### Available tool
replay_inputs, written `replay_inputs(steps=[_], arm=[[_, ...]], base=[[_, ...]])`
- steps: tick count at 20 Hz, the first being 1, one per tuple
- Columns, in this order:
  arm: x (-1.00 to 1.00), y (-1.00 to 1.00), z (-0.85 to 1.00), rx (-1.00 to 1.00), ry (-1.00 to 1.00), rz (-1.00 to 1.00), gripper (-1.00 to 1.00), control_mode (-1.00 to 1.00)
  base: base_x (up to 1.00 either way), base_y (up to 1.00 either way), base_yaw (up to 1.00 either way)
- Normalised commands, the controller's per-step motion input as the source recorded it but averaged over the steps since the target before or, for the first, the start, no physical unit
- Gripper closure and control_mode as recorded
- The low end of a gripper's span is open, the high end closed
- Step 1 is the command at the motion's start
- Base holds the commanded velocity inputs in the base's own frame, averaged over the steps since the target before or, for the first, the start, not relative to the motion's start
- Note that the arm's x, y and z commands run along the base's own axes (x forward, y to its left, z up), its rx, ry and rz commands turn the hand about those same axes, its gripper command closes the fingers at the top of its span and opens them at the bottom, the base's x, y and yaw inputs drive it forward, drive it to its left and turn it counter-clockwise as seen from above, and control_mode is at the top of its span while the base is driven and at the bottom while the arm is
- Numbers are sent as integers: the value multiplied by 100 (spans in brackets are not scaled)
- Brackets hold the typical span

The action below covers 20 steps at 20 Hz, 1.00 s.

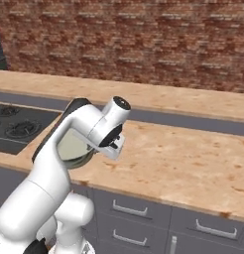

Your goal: Pick the cup and bowl from the counter and place them on the counter next to the sink.

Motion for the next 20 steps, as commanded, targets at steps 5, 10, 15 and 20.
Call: replay_inputs(steps=[5,10,15,20], arm=[[0,0,0,0,0,0,100,100],[0,0,0,0,0,0,100,100],[0,0,0,0,0,0,100,100],[0,0,0,0,0,0,100,100]], base=[[3,0,68],[0,0,75],[0,4,74],[0,0,69]])
